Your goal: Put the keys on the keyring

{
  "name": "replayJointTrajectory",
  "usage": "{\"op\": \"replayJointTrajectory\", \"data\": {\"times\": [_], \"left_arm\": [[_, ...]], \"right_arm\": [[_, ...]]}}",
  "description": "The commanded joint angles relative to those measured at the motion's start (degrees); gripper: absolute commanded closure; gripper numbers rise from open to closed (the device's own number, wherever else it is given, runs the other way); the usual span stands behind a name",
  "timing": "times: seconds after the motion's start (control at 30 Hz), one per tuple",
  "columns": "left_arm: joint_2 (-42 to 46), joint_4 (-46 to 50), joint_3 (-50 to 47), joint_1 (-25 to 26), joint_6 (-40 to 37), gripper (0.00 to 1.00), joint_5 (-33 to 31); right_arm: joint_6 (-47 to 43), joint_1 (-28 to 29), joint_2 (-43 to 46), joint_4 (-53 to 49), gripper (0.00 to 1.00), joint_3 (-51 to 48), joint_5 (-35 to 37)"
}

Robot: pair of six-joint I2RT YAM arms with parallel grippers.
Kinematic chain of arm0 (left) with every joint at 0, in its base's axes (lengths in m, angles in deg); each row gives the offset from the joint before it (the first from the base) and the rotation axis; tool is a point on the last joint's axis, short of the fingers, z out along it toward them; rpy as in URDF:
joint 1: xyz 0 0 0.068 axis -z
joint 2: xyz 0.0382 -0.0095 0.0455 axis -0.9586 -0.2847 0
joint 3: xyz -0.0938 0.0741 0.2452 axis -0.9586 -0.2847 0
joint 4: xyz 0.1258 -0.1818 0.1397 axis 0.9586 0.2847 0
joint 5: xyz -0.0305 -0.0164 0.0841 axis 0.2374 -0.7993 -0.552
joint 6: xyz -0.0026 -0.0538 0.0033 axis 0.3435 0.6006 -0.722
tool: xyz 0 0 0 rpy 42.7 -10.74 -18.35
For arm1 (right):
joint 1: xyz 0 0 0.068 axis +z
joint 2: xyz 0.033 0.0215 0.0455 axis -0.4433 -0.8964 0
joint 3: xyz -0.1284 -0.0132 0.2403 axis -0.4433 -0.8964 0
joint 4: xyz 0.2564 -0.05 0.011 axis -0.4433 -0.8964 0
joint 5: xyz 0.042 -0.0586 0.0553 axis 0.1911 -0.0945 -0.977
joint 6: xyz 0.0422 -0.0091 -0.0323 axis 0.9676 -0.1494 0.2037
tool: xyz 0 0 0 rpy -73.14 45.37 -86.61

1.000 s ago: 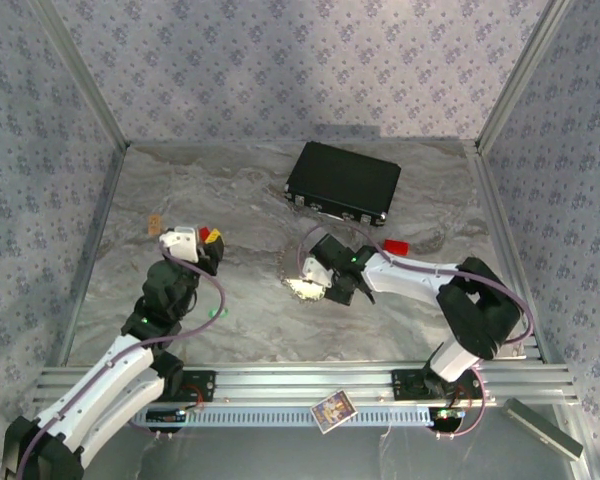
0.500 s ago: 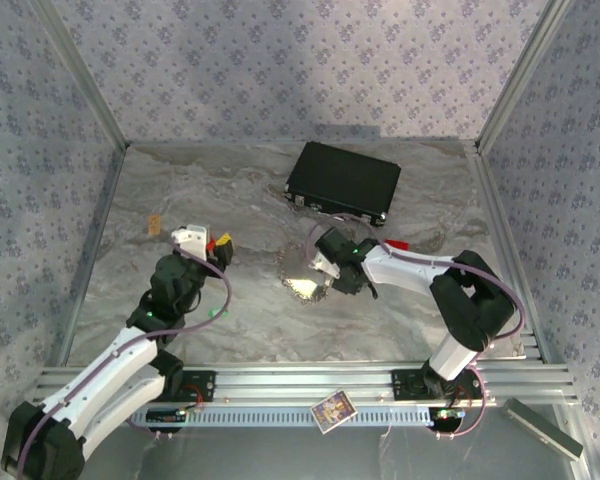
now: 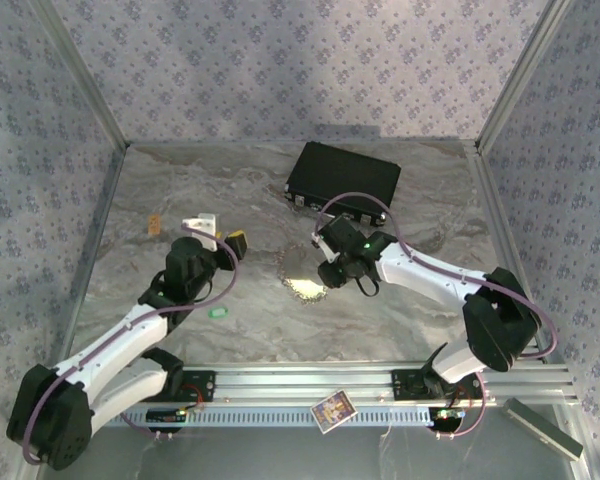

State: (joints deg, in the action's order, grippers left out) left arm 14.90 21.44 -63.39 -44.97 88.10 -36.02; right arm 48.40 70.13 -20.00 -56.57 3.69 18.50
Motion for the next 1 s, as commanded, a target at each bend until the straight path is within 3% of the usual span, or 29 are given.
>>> {"op": "replayJointTrajectory", "data": {"times": [0.0, 0.2, 0.5, 0.97], "left_arm": [[-1.4, -2.8, 0.4, -0.5, 4.0, 0.4, 2.2], [-2.7, -3.8, 0.3, -0.5, 4.9, 0.39, 2.6], [-2.8, -4.2, 0.1, -0.5, 5.1, 0.39, 2.6], [-2.8, -4.7, 0.1, -0.5, 4.8, 0.39, 2.4]], "right_arm": [[7.3, 0.6, -0.6, -4.1, 0.66, -0.8, -3.9], [7.5, 1.3, -3.3, -1.7, 0.65, -0.6, -6.9], [6.8, 2.2, -9.5, -3.9, 0.69, 2.2, -2.9], [6.8, 2.1, -13.2, -2.2, 0.76, 3.9, -3.9]]}}
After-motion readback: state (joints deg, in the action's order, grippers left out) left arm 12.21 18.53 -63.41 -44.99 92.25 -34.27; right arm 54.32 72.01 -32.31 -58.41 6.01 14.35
